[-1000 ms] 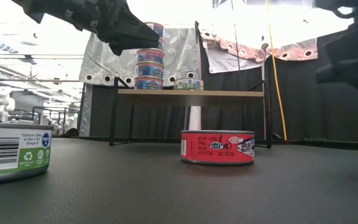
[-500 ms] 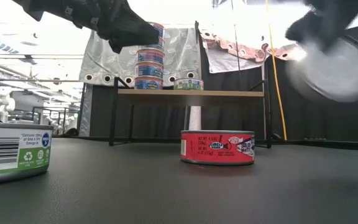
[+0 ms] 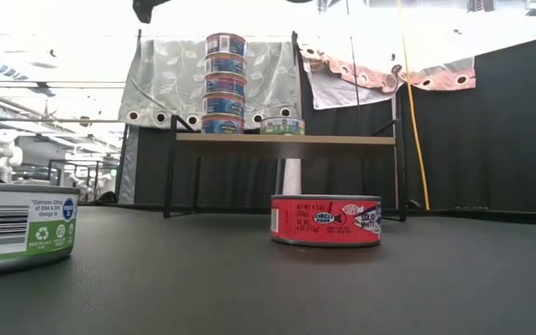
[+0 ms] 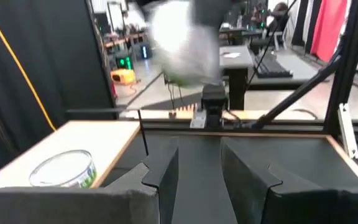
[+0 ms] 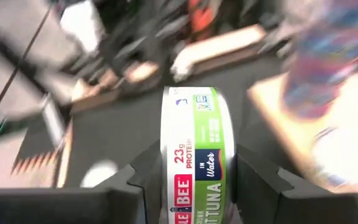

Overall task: Stack canned seafood by type on shelf
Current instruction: Stack the green tuna can on top of the other green tuna can on the shelf

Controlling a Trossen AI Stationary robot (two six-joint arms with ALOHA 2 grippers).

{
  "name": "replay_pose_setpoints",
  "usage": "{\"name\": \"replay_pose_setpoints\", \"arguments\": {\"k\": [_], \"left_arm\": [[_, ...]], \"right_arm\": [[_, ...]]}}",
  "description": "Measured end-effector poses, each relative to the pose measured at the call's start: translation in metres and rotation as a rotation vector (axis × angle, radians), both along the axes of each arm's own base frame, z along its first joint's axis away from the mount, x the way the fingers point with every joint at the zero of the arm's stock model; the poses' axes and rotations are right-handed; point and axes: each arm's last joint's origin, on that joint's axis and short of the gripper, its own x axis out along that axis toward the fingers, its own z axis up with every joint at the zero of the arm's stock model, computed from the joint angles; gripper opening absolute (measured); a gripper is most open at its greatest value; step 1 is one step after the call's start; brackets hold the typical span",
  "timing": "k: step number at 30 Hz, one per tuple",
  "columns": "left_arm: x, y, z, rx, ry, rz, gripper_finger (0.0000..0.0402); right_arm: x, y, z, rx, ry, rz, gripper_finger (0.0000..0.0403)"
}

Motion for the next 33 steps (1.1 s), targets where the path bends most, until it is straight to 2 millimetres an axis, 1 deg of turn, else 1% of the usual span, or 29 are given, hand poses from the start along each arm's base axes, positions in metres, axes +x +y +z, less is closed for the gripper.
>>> {"name": "replay_pose_setpoints", "arguments": {"k": [3, 6, 10, 14, 16, 20, 23, 26, 30, 33], "left_arm": [[-0.011, -0.005, 0.006, 0.022, -0.013, -0.005, 0.0123], [-0.018, -0.010, 0.007, 0.035, -0.003, -0.001, 0.0123], [-0.021, -0.015, 0.004, 0.074, 0.033, 0.023, 0.0123], [-0.022, -0.017, 0.002, 0.088, 0.060, 0.047, 0.0123], [-0.023, -0.018, 0.001, 0.090, 0.063, 0.048, 0.0123], [-0.024, -0.020, 0.001, 0.090, 0.062, 0.035, 0.0123], [-0.024, -0.022, 0.001, 0.090, 0.062, 0.026, 0.0123], [-0.025, -0.023, 0.001, 0.090, 0.061, 0.019, 0.0123], [-0.025, -0.024, 0.001, 0.089, 0.060, 0.018, 0.0123], [-0.025, -0.024, 0.001, 0.089, 0.060, 0.018, 0.0123]], "right_arm": [[-0.002, -0.036, 0.020, -0.019, -0.101, -0.111, 0.0145], [-0.006, -0.073, 0.026, -0.004, -0.165, -0.159, 0.0144], [-0.007, -0.118, 0.015, 0.070, -0.154, -0.229, 0.0143], [0.002, -0.150, -0.012, 0.171, -0.102, -0.254, 0.0143], [0.009, -0.158, -0.028, 0.216, -0.085, -0.226, 0.0143], [0.021, -0.167, -0.056, 0.285, -0.079, -0.162, 0.0143], [0.022, -0.172, -0.073, 0.312, -0.079, -0.160, 0.0143], [0.021, -0.178, -0.083, 0.311, -0.102, -0.179, 0.0142], [0.017, -0.183, -0.098, 0.329, -0.081, -0.207, 0.0142], [0.016, -0.186, -0.103, 0.326, -0.107, -0.213, 0.0143]]}}
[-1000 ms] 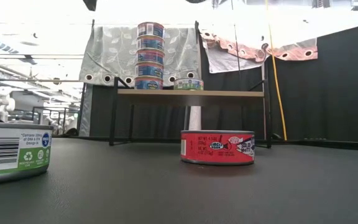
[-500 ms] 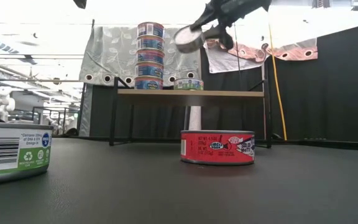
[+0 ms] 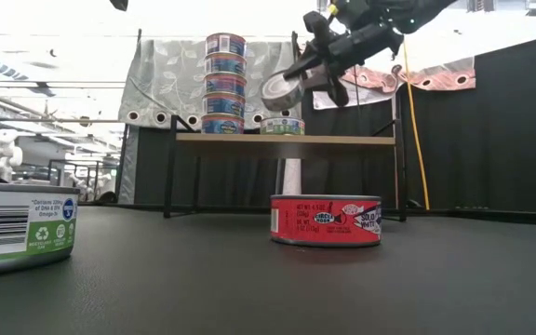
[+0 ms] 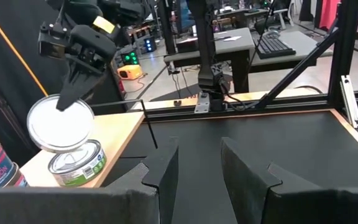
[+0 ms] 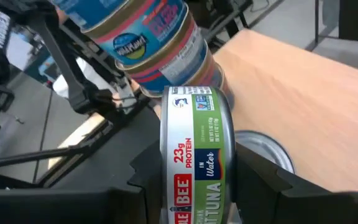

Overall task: Stack canned seafood by type on shelf
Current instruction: Stack the green tuna can on top of the other green tuna can on the shelf

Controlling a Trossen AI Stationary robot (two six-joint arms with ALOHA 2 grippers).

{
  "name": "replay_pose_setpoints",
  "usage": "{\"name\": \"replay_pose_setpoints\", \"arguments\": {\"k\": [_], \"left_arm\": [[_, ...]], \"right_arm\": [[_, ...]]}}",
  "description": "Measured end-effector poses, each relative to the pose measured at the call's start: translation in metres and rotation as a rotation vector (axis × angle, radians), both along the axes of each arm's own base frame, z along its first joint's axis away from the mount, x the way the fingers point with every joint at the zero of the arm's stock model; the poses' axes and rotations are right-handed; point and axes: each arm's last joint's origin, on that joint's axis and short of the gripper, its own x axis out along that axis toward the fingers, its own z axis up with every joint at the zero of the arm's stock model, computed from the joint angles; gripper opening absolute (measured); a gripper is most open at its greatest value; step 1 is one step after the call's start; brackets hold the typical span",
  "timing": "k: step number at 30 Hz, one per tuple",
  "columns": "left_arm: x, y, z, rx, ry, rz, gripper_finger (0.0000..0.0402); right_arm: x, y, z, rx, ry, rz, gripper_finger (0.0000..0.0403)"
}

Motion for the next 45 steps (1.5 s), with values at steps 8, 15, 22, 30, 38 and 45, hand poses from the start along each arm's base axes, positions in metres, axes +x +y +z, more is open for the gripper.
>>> {"name": "replay_pose_setpoints", "arguments": {"k": [8, 15, 22, 30, 38, 45], "left_arm": [[0.000, 0.000, 0.000, 0.000, 0.000, 0.000, 0.0123], [0.000, 0.000, 0.000, -0.001, 0.000, -0.002, 0.0123], [0.000, 0.000, 0.000, -0.003, 0.000, -0.002, 0.0123], [0.000, 0.000, 0.000, -0.003, 0.001, -0.006, 0.0123], [0.000, 0.000, 0.000, -0.003, 0.002, -0.006, 0.0123], [0.000, 0.000, 0.000, -0.004, 0.002, -0.006, 0.0123]], "right_arm": [[-0.001, -0.006, -0.014, 0.026, -0.009, -0.007, 0.0150], [0.002, -0.007, -0.019, 0.039, -0.004, -0.003, 0.0155], [0.009, -0.011, -0.029, 0.064, -0.003, 0.018, 0.0157], [0.008, -0.016, -0.030, 0.060, -0.006, 0.007, 0.0157], [0.006, -0.018, -0.031, 0.069, -0.004, 0.017, 0.0159], [0.006, -0.018, -0.033, 0.071, 0.006, 0.018, 0.0203]]}}
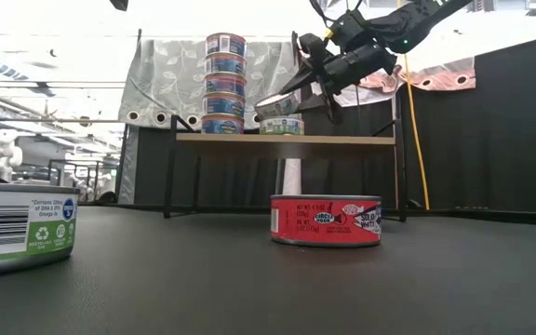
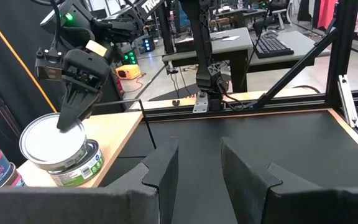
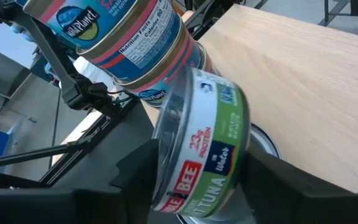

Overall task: Stack canned seafood by type on shelf
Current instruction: Stack the green tuna can on top of the other green tuna can on the shelf

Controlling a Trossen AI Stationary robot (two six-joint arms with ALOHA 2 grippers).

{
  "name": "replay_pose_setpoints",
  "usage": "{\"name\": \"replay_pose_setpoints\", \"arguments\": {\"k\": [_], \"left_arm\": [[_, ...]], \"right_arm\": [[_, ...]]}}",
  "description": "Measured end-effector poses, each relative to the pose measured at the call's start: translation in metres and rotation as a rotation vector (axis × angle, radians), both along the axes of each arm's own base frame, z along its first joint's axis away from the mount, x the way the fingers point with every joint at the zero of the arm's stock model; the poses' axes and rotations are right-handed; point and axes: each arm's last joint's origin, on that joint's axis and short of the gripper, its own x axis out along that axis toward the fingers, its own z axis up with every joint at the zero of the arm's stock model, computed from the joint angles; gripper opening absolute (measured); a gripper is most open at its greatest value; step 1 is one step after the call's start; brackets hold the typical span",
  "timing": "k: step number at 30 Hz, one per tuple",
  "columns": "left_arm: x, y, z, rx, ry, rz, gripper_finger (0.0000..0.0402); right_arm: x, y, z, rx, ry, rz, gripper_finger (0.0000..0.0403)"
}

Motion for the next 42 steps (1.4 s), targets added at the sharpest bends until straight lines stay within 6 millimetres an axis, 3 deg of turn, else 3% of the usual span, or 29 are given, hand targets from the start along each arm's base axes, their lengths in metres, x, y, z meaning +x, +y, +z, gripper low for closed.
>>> {"name": "replay_pose_setpoints", "arguments": {"k": [27, 42], "left_arm": [[0.000, 0.000, 0.000, -0.001, 0.000, 0.001, 0.0123], [0.000, 0.000, 0.000, 0.000, 0.001, 0.005, 0.0123]], "right_arm": [[-0.005, 0.003, -0.009, -0.041, 0.142, 0.005, 0.0318], [-0.010, 0.015, 0.001, -0.168, 0.199, -0.012, 0.0326]]}}
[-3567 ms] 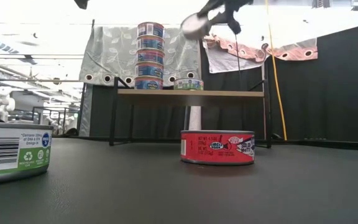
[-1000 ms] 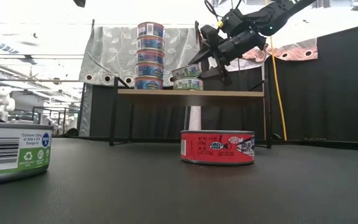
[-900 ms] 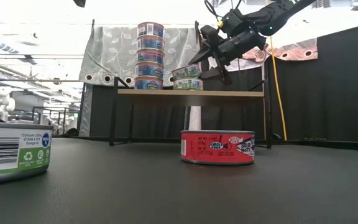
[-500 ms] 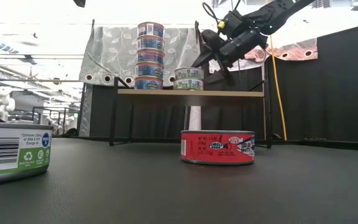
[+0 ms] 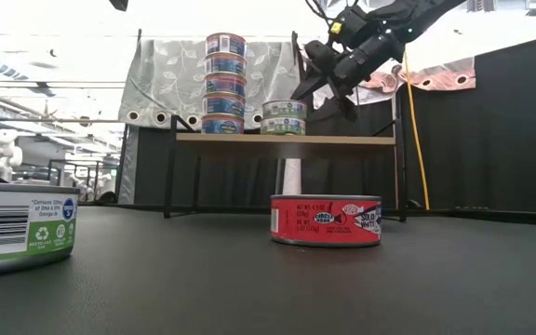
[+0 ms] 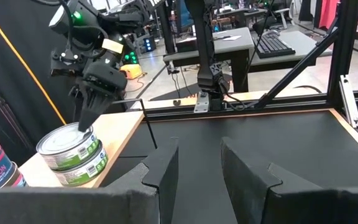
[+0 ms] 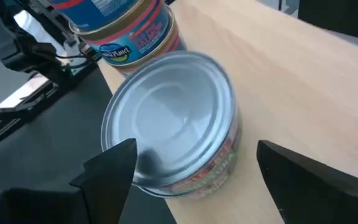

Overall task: Stack canned seafood by type on shelf
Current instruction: Stack the green tuna can on top of the other green tuna can on the shelf

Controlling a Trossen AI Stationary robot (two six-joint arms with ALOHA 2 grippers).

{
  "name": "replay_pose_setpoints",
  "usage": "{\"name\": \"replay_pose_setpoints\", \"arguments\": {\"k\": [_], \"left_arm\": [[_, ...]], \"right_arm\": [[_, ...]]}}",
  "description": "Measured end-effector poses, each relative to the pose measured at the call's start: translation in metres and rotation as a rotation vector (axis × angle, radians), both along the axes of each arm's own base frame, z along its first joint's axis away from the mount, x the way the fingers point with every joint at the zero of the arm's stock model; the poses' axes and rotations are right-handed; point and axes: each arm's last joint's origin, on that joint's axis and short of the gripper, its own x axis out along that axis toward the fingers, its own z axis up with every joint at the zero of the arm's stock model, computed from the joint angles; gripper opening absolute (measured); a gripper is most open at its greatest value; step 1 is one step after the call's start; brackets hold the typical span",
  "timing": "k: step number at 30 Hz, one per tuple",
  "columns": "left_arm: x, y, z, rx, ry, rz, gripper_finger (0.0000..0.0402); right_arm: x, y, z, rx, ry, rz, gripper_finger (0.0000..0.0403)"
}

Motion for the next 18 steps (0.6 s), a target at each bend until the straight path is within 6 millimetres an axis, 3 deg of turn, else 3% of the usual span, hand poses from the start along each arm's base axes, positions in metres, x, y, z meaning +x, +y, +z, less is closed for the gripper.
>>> {"name": "replay_pose_setpoints", "arguments": {"k": [9, 18], "left_arm": [[0.000, 0.000, 0.000, 0.004, 0.004, 0.014, 0.0123], [0.000, 0.001, 0.000, 0.004, 0.004, 0.023, 0.0123]], "right_arm": [[-0.005, 0.014, 0.008, -0.028, 0.037, 0.026, 0.0326], [-0.014, 0.038, 0.036, -0.231, 0.042, -0.058, 0.0325]]}}
